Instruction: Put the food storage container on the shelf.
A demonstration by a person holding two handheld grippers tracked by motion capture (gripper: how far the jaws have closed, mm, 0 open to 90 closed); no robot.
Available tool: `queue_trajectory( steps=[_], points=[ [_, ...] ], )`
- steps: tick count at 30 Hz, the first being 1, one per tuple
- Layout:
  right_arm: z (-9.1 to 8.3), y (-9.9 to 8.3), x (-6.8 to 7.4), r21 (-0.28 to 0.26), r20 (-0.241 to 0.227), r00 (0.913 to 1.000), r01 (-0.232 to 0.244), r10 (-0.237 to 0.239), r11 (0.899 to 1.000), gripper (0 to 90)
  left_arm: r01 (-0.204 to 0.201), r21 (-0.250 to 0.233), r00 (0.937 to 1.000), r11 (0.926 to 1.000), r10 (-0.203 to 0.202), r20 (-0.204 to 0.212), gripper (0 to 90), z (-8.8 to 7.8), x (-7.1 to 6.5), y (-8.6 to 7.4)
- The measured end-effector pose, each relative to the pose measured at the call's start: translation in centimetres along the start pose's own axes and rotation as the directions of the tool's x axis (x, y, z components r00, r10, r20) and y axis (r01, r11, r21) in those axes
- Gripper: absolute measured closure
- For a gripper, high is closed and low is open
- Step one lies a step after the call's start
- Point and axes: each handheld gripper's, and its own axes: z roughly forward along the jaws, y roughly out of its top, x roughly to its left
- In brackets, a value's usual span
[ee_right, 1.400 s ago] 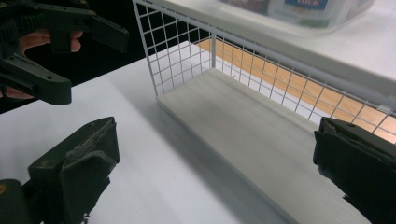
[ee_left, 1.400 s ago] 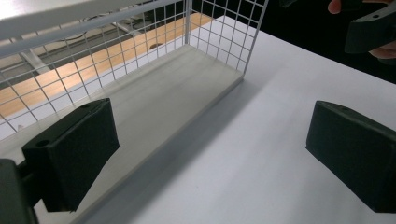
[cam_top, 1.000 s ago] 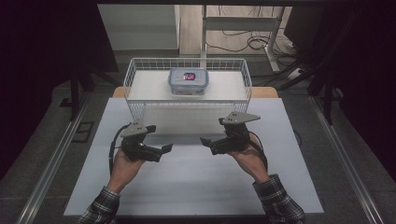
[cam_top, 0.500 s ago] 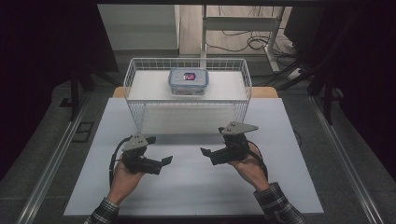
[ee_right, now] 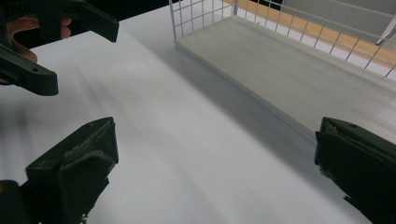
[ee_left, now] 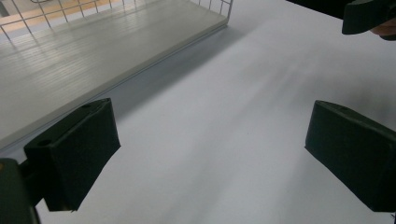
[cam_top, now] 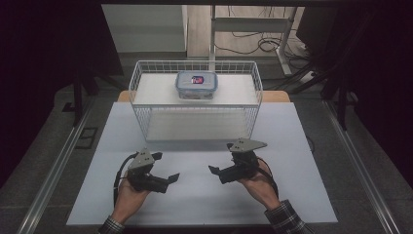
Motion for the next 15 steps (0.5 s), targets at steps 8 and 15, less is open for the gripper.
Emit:
queue_trajectory(
  steps=[8, 15],
  points=[
    [-0.6, -1.0, 0.5, -0.001, 0.007, 1.0, -0.005, 0.005, 1.0, 0.0, -0.011, 0.023, 0.9998, 0.9997, 0.011, -0.017, 2.5, -0.2, -0.7, -1.2],
    [-1.5, -2.2, 0.7, 0.009, 0.02, 0.9998, 0.002, -0.002, 1.0, 0.0, -0.022, 0.044, 0.9992, 0.9988, 0.024, -0.032, 2.3, -0.7, -1.2, -2.1]
  ],
)
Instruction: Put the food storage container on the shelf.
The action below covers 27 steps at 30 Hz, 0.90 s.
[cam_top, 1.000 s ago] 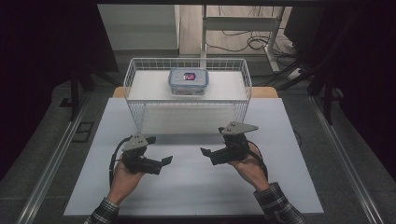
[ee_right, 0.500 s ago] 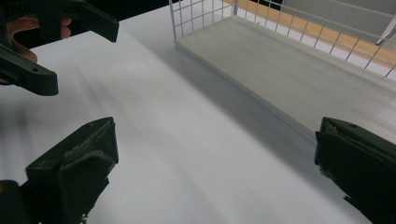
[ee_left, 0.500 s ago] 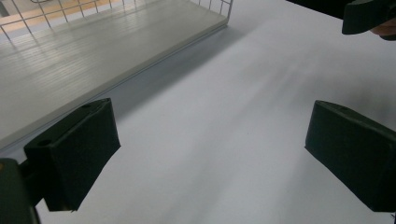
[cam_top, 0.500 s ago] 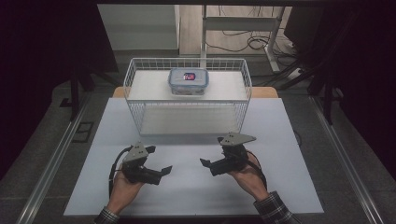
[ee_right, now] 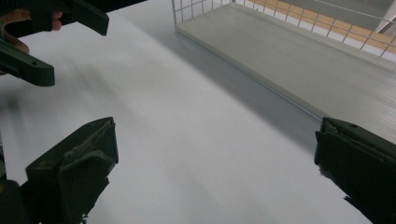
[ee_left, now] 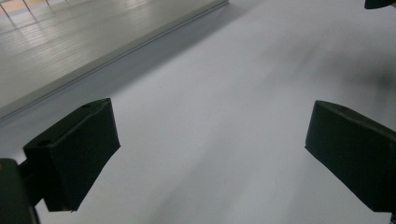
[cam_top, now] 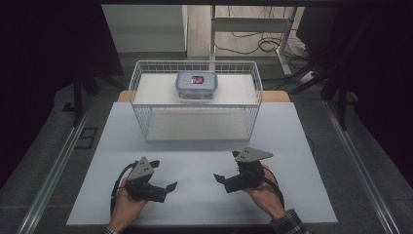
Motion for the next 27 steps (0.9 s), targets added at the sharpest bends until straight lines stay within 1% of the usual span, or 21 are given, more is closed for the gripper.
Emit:
queue_trajectory(
  steps=[3, 5, 12, 14, 20, 27],
  points=[
    [-0.5, -0.5, 0.0, 0.001, 0.011, 0.9999, 0.002, -0.002, 1.0, 0.0, 0.011, -0.005, 0.9999, 0.9999, -0.011, -0.001, 2.1, -0.4, 0.0, -0.3],
    [-1.0, -0.9, -0.1, 0.006, 0.017, 0.9999, 0.001, -0.001, 1.0, 0.0, 0.016, 0.0, 0.9999, 0.9999, -0.016, 0.0, 2.1, -0.6, 0.0, -0.6],
    [-1.8, -1.7, -0.2, 0.006, 0.034, 0.9994, -0.004, 0.004, 1.0, 0.0, 0.031, 0.007, 0.9994, 0.9995, -0.031, -0.015, 2.0, -1.3, 0.1, -1.4],
    [-2.1, -2.1, -0.3, 0.008, 0.039, 0.9992, -0.011, 0.011, 1.0, 0.0, 0.034, 0.007, 0.9992, 0.9994, -0.034, -0.022, 2.0, -1.6, 0.2, -1.7],
    [-2.4, -2.7, -0.3, 0.016, 0.05, 0.9987, -0.012, 0.011, 1.0, 0.0, 0.048, 0.012, 0.998, 0.9988, -0.048, -0.041, 2.1, -2.4, 0.5, -2.4],
    [-3.1, -3.1, -0.4, 0.014, 0.058, 0.9981, -0.022, 0.021, 1.0, 0.0, 0.054, 0.014, 0.9962, 0.9984, -0.053, -0.07, 2.1, -3.5, 0.7, -3.1]
  ],
)
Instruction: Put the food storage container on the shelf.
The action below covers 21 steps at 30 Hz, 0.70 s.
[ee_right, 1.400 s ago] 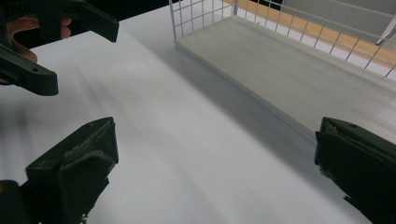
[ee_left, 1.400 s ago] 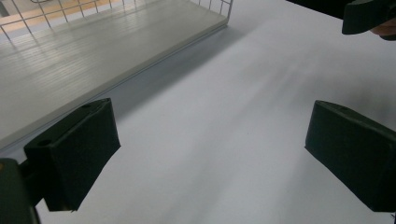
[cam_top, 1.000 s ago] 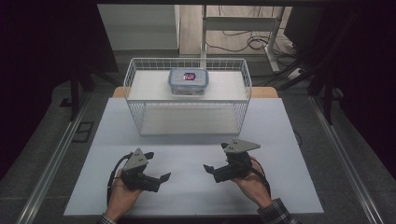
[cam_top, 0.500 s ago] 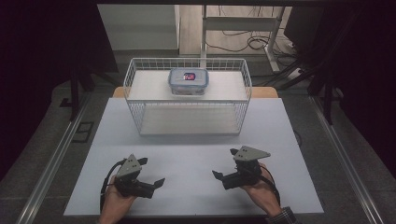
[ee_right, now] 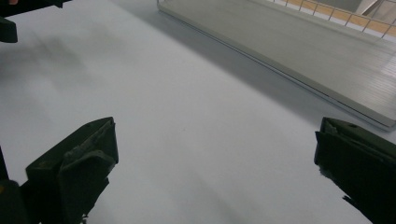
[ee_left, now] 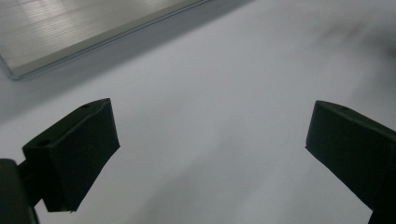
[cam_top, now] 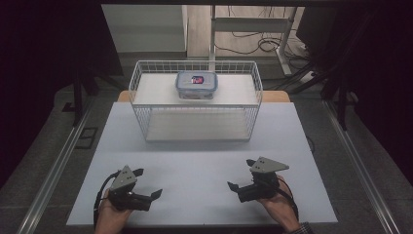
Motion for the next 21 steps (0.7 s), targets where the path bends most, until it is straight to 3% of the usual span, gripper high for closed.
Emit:
queue_trajectory(
  steps=[11, 21],
  points=[
    [-1.4, -1.0, -0.4, 0.001, 0.037, 0.9993, -0.009, 0.009, 1.0, 0.0, 0.016, -0.004, 0.999, 0.9999, -0.016, -0.043, 2.0, -1.6, 0.7, -1.1],
    [-2.6, -2.4, -1.0, 0.016, 0.098, 0.995, -0.025, 0.023, 1.0, 0.0, 0.041, -0.007, 0.9938, 0.9991, -0.042, -0.103, 1.1, -3.4, 1.6, -2.6]
  ],
)
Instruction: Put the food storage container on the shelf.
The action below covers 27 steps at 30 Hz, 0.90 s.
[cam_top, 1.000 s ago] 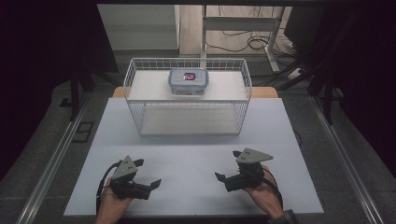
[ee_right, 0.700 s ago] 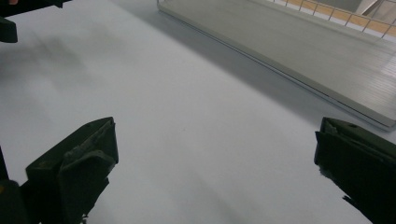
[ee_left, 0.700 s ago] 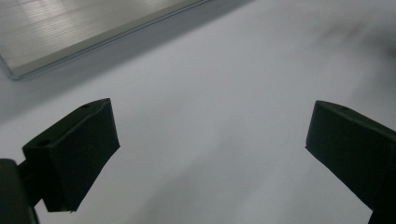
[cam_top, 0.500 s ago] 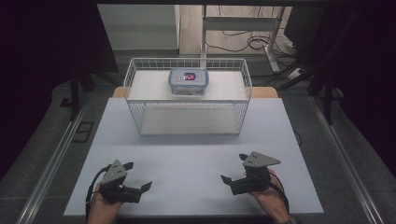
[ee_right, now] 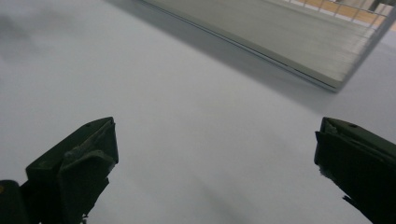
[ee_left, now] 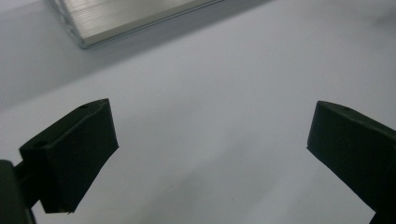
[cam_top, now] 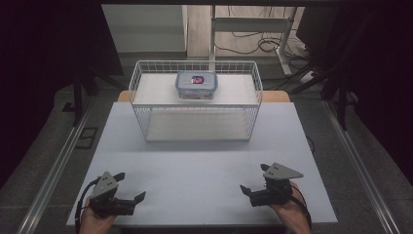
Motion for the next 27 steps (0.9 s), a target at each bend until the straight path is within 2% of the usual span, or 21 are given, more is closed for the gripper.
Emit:
queue_trajectory(
  steps=[7, 14, 21, 27],
  points=[
    [-0.8, -1.2, -0.4, 0.017, 0.045, 0.9988, -0.018, 0.017, 1.0, 0.0, 0.022, 0.006, 0.999, 0.9997, -0.021, -0.039, 0.0, -1.1, 0.8, -1.1],
    [-1.4, -2.1, -0.7, 0.03, 0.069, 0.9971, -0.035, 0.033, 0.999, 0.0, 0.038, 0.025, 0.9977, 0.999, -0.037, -0.058, 0.0, -1.6, 1.3, -1.9],
    [-1.8, -3.4, -0.8, 0.065, 0.08, 0.9952, -0.062, 0.057, 0.996, 0.0, 0.061, 0.038, 0.9965, 0.9974, -0.059, -0.06, 0.0, -1.9, 1.7, -2.6],
    [-1.6, -4.6, -0.7, 0.129, 0.069, 0.9957, -0.071, 0.062, 0.989, 0.0, 0.091, 0.073, 0.9951, 0.9932, -0.088, -0.046, 0.0, -1.6, 2.1, -3.1]
  ],
)
